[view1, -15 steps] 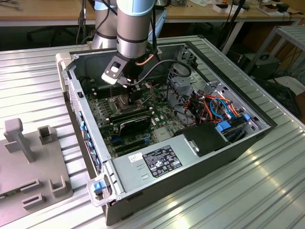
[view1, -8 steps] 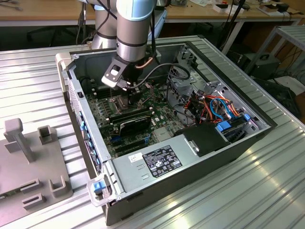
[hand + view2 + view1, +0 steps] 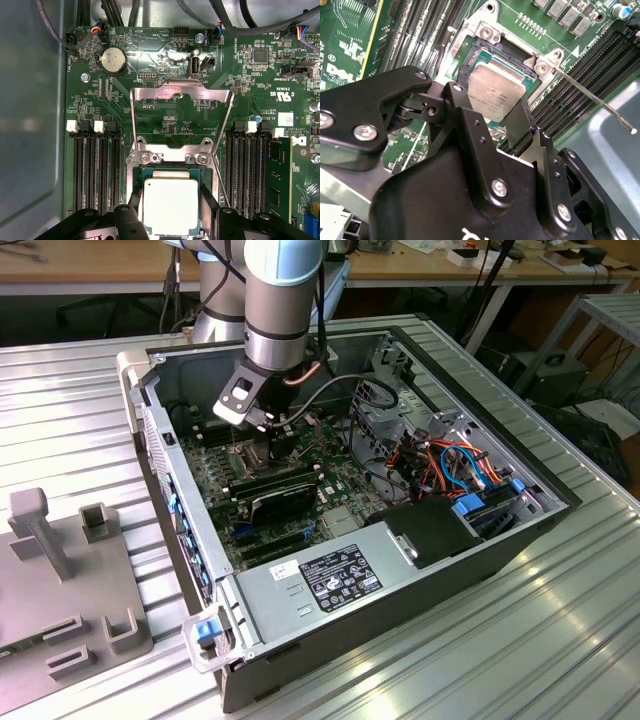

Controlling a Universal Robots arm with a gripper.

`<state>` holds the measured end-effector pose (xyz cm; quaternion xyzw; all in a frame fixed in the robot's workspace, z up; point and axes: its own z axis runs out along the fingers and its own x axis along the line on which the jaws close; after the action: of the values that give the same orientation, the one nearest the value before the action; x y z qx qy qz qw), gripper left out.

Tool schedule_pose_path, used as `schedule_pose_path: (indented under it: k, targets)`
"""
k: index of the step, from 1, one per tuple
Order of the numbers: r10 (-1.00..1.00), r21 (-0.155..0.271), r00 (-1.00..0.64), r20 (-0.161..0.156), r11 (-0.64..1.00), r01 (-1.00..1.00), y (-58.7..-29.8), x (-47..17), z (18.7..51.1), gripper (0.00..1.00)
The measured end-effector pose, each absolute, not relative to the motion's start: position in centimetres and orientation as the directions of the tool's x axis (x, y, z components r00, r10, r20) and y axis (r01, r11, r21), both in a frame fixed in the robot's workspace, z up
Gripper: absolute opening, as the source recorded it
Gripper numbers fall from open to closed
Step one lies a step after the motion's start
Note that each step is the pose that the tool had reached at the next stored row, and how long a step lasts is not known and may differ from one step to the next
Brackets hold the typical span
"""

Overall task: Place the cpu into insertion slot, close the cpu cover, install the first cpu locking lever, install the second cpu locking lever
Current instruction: 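Place the cpu into insertion slot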

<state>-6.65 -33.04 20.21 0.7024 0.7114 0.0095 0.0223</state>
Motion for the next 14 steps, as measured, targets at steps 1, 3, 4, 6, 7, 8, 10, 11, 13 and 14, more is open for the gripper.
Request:
schedule_pose_path:
  k: [1, 3, 4, 6, 7, 8, 10, 11, 13, 14]
  targets:
    - [1.0, 0.045, -0.012, -0.018, 0.013, 0.999, -33.04, -6.76, 20.17, 0.54]
    - [1.0, 0.045, -0.012, -0.018, 0.013, 0.999, -33.04, -6.81, 20.13, 0.54]
    - [1.0, 0.045, -0.012, -0.018, 0.013, 0.999, -33.04, -6.81, 20.1, 0.54]
    - [1.0, 0.045, -0.012, -0.018, 0.013, 0.999, -33.08, -6.82, 20.07, 0.54]
    - [1.0, 0.045, -0.012, -0.018, 0.013, 0.999, -33.08, -6.82, 20.07, 0.54]
    - [1.0, 0.045, -0.012, -0.018, 0.013, 0.999, -33.11, -6.81, 20.07, 0.54]
    - [1.0, 0.045, -0.012, -0.018, 0.013, 0.999, -33.13, -6.81, 20.07, 0.54]
    - [1.0, 0.045, -0.012, -0.018, 0.012, 0.999, -33.15, -6.81, 20.07, 0.54]
    - [1.0, 0.045, -0.01, -0.018, 0.011, 0.999, -33.16, -6.81, 20.06, 0.54]
    - [1.0, 0.045, -0.009, -0.018, 0.01, 0.999, -33.18, -6.81, 20.06, 0.54]
